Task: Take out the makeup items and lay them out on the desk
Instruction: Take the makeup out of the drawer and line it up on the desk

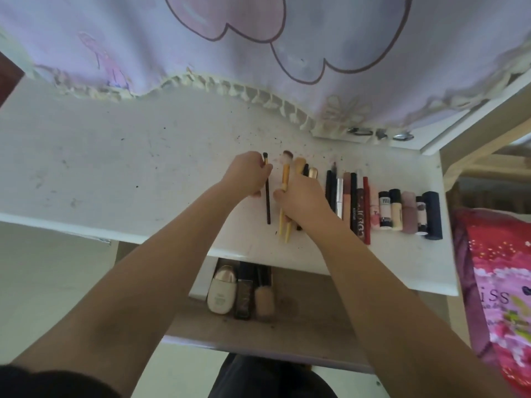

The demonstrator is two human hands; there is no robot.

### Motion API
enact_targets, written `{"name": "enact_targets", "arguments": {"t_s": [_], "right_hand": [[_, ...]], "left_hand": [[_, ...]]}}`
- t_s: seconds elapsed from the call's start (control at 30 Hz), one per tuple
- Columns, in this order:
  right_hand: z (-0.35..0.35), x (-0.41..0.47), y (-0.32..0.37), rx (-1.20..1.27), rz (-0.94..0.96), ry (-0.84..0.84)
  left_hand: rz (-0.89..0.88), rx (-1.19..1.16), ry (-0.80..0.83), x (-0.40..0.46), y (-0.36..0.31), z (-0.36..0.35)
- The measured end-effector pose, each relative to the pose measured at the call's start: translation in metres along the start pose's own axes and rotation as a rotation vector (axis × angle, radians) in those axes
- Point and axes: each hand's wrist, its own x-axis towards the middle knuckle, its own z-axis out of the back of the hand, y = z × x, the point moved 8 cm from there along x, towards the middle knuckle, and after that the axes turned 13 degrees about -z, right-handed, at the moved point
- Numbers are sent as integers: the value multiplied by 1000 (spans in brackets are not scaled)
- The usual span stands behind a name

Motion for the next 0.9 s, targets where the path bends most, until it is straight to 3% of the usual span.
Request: {"name": "enact_targets", "arguments": {"t_s": [0.1,0.2,0.3,0.4,0.47,0.53,0.67,0.8,0.9], "right_hand": [[2,2,-7,-144,3,-69],[11,-2,-9,-239,21,-113],[23,-25,-11,-139,133,-103],[3,-70,-36,38,223,138],[-37,-96,-72,16,152,374],[-81,-102,-110,-109,45,481],[-131,-72,-134,-199,-39,352],[-156,-50,-125,134,-111,258],[-157,-41,-127,213,-168,175]], "left_hand": [[-4,25,-19,4,-6,-13],[4,-101,-1,-2,-13,-27],[0,-190,-28,-23,-13,-28],[-44,-200,-95,-80,1,-32],[-36,-187,-134,-133,20,-50],[17,-114,-94,-176,43,-82],[165,97,76,-189,74,-148],[238,255,158,-166,83,-174],[276,307,213,-162,91,-183]]}}
